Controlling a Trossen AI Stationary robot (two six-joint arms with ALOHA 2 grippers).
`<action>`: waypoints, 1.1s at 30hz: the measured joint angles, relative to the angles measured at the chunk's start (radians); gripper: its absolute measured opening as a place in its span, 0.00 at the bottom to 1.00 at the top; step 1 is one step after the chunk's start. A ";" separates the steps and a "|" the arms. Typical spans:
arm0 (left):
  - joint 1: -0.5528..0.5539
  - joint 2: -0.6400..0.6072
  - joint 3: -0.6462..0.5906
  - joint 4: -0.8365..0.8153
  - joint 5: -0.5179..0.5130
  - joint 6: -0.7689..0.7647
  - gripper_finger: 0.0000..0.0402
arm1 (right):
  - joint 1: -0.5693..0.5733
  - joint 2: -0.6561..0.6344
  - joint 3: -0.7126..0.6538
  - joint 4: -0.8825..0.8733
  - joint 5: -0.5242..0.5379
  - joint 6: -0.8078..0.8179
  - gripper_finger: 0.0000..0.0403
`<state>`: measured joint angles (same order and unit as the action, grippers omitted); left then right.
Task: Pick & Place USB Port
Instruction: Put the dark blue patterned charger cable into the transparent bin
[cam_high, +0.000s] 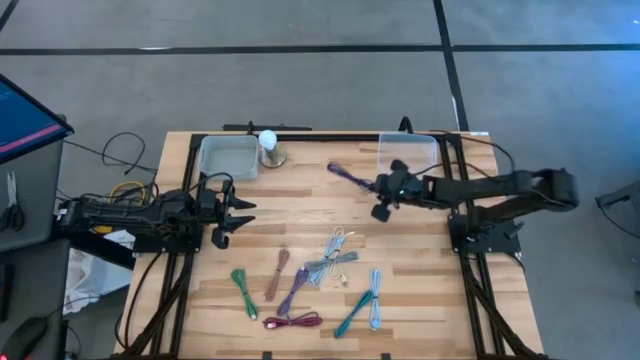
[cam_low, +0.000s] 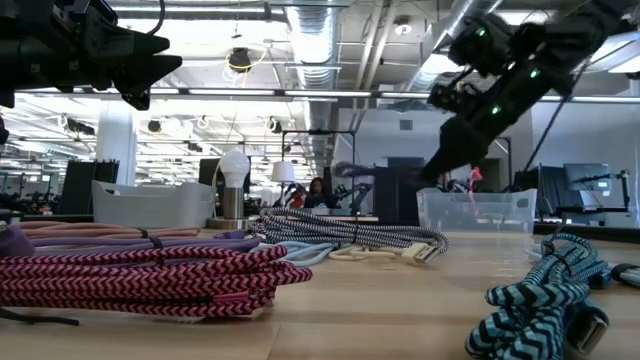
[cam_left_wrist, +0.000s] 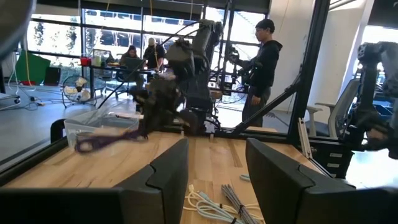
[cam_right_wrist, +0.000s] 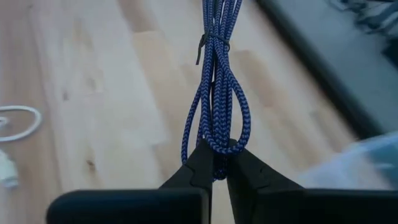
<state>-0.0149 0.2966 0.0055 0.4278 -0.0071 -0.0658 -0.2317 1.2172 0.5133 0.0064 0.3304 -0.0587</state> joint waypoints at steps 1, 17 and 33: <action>0.000 0.000 0.000 0.000 0.000 0.000 0.40 | -0.008 -0.035 0.000 -0.027 0.012 -0.004 0.03; 0.000 0.000 0.000 0.000 0.000 0.000 0.40 | -0.218 -0.420 0.001 -0.502 0.091 -0.024 0.03; 0.000 0.000 0.000 0.000 0.000 -0.003 0.40 | -0.391 -0.219 0.001 -0.499 0.078 -0.008 0.03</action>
<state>-0.0150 0.2965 0.0059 0.4278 -0.0071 -0.0692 -0.6223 0.9987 0.5140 -0.4926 0.4088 -0.0666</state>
